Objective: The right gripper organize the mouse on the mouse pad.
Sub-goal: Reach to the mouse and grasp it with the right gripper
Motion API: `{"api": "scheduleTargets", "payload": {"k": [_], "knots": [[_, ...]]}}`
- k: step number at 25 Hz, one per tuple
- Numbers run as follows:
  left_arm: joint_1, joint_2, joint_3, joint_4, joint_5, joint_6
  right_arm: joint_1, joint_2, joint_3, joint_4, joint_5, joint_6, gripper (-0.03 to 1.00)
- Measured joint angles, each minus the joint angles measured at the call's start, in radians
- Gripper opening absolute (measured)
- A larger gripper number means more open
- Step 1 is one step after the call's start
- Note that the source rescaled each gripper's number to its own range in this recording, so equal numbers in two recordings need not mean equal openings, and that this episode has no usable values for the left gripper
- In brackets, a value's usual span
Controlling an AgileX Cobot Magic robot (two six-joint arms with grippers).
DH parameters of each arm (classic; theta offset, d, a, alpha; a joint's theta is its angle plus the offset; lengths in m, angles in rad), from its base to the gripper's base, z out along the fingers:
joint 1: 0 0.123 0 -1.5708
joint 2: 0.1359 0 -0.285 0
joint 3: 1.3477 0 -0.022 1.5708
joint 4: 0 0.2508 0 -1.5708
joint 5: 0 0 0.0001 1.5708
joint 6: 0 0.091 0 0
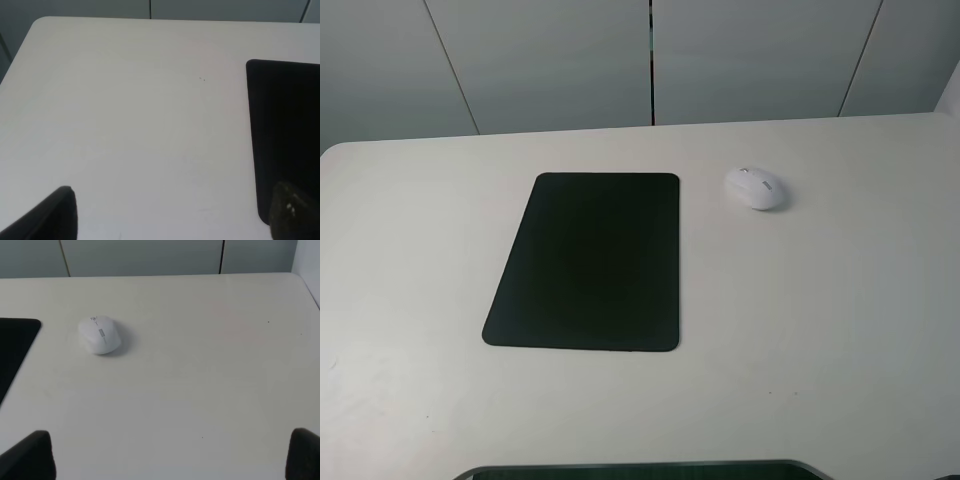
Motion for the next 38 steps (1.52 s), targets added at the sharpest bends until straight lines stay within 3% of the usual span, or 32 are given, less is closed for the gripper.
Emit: {"api": "scheduleTargets", "payload": {"k": [38], "knots": [[0.000, 0.000, 0.000, 0.000, 0.000, 0.000, 0.000, 0.000, 0.000, 0.000, -0.002, 0.000, 1.00]]}}
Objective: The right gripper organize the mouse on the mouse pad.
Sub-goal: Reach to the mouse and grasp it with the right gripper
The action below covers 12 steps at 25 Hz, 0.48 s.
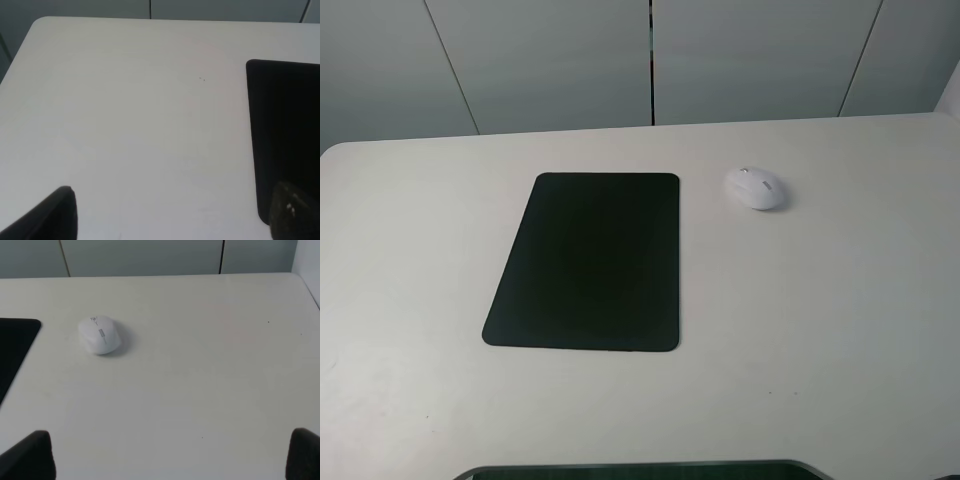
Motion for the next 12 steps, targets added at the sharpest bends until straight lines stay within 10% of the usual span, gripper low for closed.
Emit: {"api": "scheduleTargets", "payload": {"k": [12], "knots": [[0.000, 0.000, 0.000, 0.000, 0.000, 0.000, 0.000, 0.000, 0.000, -0.019, 0.000, 0.018, 1.00]]}}
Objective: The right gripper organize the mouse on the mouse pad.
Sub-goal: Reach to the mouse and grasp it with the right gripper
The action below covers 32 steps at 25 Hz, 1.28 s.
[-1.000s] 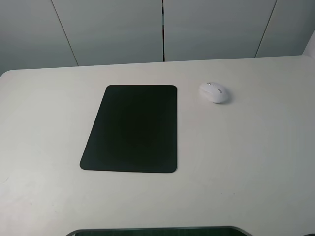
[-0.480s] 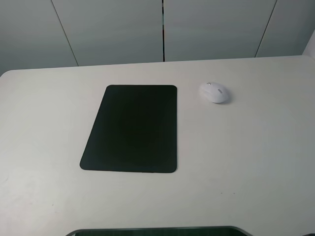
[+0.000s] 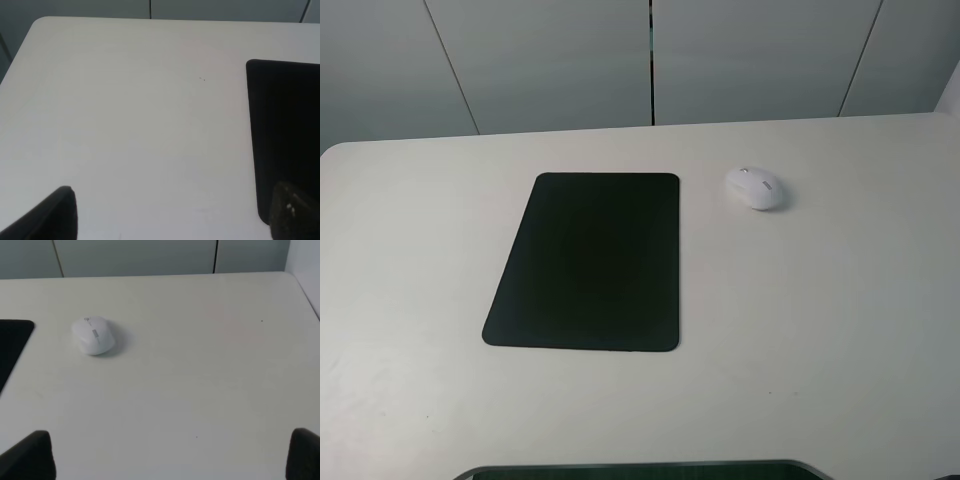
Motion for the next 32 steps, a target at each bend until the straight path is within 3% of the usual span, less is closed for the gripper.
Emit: {"api": "scheduleTargets", "payload": {"k": [15, 22, 28, 32], "knots": [[0.000, 0.000, 0.000, 0.000, 0.000, 0.000, 0.000, 0.027, 0.000, 0.028, 0.000, -0.007, 1.00], [0.000, 0.000, 0.000, 0.000, 0.000, 0.000, 0.000, 0.274, -0.053, 0.072, -0.018, -0.033, 1.00], [0.000, 0.000, 0.000, 0.000, 0.000, 0.000, 0.002, 0.575, -0.193, 0.124, -0.068, -0.106, 1.00], [0.000, 0.000, 0.000, 0.000, 0.000, 0.000, 0.053, 0.784, -0.326, 0.154, -0.072, -0.141, 1.00]]}}
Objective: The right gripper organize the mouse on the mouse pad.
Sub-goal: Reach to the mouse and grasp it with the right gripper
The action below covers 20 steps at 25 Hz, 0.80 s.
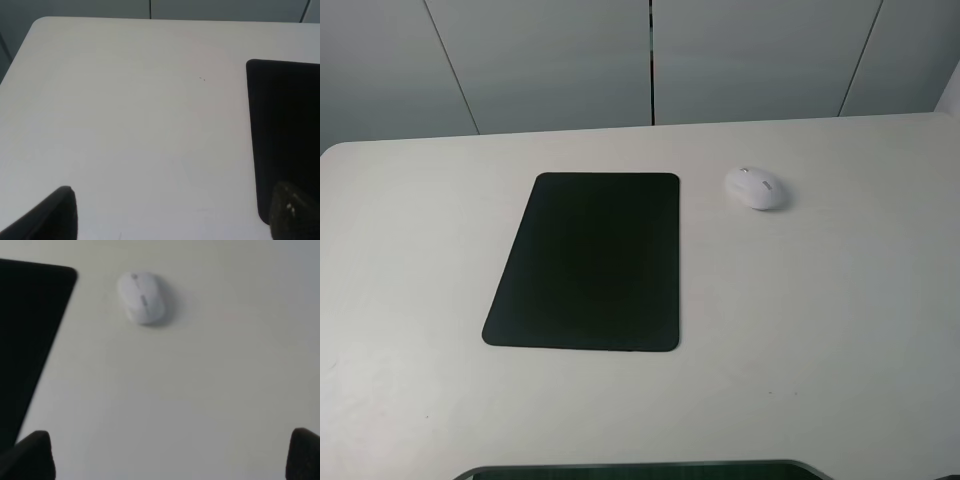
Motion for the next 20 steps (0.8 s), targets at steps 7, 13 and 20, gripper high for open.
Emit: {"api": "scheduleTargets", "payload": {"k": [7, 13, 20], "knots": [[0.000, 0.000, 0.000, 0.000, 0.000, 0.000, 0.109, 0.334, -0.235, -0.030, 0.002, -0.008, 1.00], [0.000, 0.000, 0.000, 0.000, 0.000, 0.000, 0.150, 0.567, -0.382, -0.061, 0.033, -0.010, 1.00], [0.000, 0.000, 0.000, 0.000, 0.000, 0.000, 0.166, 0.786, -0.525, -0.122, 0.089, -0.012, 1.00]]}}
